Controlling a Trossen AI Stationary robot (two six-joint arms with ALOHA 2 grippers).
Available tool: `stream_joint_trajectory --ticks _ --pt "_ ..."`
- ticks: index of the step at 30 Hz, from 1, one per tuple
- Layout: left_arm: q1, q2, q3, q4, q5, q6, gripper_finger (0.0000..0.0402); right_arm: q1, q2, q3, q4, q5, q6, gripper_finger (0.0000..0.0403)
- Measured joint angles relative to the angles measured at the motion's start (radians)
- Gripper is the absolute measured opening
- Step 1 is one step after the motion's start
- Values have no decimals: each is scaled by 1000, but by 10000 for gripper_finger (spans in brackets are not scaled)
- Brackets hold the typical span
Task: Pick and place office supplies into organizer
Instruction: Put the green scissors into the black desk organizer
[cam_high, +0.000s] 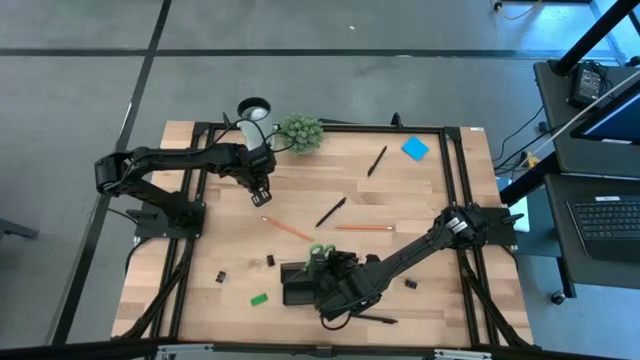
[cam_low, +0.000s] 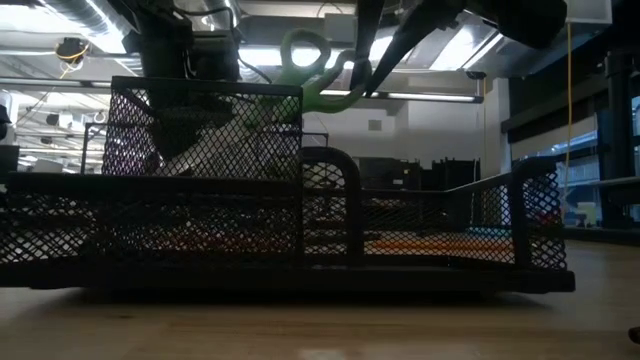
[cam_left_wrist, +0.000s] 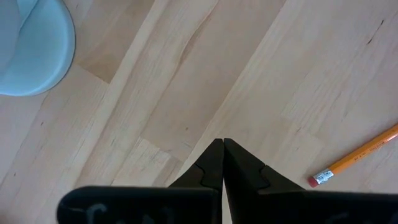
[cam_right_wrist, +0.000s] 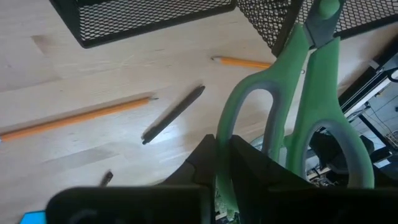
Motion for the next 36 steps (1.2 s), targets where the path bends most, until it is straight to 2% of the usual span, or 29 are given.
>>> stream_joint_trajectory --ticks 10,17,29,36 --pt "0 0 0 0 0 0 4 0 1 0 3 62 -4 39" --pt "0 0 0 0 0 0 4 7 1 0 12 32 -3 61" --pt "0 0 0 0 0 -5 4 21 1 0 26 20 0 51" --pt "0 0 0 0 0 -11 4 28 1 1 58 21 0 61"
